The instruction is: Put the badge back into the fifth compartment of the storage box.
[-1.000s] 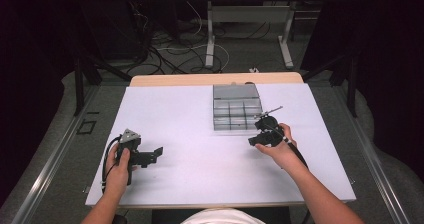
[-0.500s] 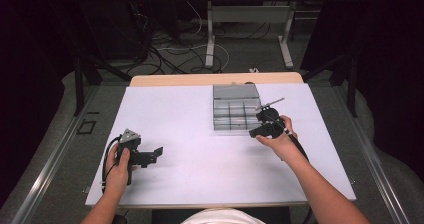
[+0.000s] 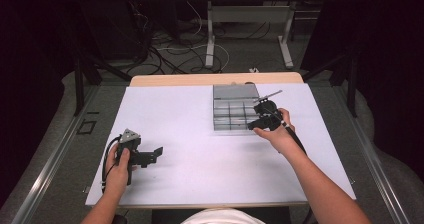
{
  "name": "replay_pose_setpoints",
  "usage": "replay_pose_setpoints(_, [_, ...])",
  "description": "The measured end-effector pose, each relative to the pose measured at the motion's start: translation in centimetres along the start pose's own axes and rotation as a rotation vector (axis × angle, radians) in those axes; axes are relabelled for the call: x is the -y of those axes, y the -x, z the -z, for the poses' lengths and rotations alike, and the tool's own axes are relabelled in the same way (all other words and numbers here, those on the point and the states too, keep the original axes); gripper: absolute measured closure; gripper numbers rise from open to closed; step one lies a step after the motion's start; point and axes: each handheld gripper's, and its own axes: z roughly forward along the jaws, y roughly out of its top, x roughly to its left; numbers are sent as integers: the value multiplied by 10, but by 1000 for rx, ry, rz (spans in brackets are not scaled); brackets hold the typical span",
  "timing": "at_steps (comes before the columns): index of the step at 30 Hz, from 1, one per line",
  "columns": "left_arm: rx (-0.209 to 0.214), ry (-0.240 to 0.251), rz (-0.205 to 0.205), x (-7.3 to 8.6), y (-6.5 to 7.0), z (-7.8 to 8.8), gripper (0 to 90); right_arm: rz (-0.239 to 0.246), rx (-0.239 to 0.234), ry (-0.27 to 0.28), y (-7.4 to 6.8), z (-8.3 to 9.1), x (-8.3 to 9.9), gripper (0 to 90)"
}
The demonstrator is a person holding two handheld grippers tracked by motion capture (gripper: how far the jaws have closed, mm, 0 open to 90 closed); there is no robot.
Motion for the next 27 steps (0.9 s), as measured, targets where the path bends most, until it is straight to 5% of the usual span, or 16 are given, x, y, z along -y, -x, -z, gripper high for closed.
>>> replay_pose_setpoints(27, [10,-16,-3,0,-1,1,18,-15,-6,28,2,-20,-14,580])
